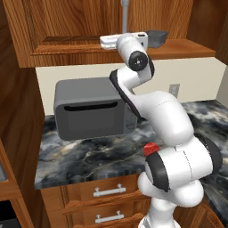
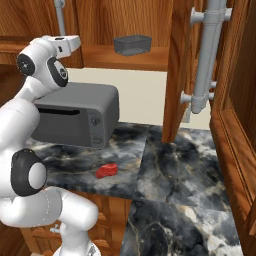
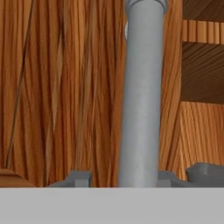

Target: Retrieve the tupperware from the cabinet, then place the raw meat into the tupperware to avoid contamination.

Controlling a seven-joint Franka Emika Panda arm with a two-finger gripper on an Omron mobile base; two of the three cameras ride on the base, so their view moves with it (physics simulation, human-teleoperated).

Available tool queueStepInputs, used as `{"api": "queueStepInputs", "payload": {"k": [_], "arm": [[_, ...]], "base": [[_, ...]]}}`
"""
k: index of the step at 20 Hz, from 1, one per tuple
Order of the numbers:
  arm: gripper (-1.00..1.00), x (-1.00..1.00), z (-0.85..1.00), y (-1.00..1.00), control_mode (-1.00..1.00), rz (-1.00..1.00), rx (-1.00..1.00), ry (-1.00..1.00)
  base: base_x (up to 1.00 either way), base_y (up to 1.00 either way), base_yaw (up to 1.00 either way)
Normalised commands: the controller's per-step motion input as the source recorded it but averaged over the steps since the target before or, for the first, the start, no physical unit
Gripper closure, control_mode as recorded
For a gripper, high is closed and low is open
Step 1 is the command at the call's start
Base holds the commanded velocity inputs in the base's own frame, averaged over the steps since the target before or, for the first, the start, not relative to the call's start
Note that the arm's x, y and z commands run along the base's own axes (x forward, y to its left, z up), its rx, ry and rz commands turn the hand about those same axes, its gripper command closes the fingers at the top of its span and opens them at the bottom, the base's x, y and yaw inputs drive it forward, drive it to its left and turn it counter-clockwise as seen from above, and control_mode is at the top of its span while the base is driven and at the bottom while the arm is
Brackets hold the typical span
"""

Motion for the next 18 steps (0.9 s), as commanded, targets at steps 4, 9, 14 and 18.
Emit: {"api": "queueStepInputs", "payload": {"k": [4, 9, 14, 18], "arm": [[1.0, -0.18, 0.12, 0.15, -1.0, 0.0, 0.02, 0.01], [1.0, -0.28, 0.15, 0.25, -1.0, 0.0, 0.02, 0.0], [1.0, -0.39, 0.02, 0.62, -1.0, -0.01, 0.0, -0.01], [1.0, -0.44, 0.0, 0.85, -1.0, -0.02, -0.01, 0.0]], "base": [[0.0, 0.0, 0.0], [0.0, 0.0, 0.0], [0.0, 0.0, 0.0], [0.0, 0.0, 0.0]]}}
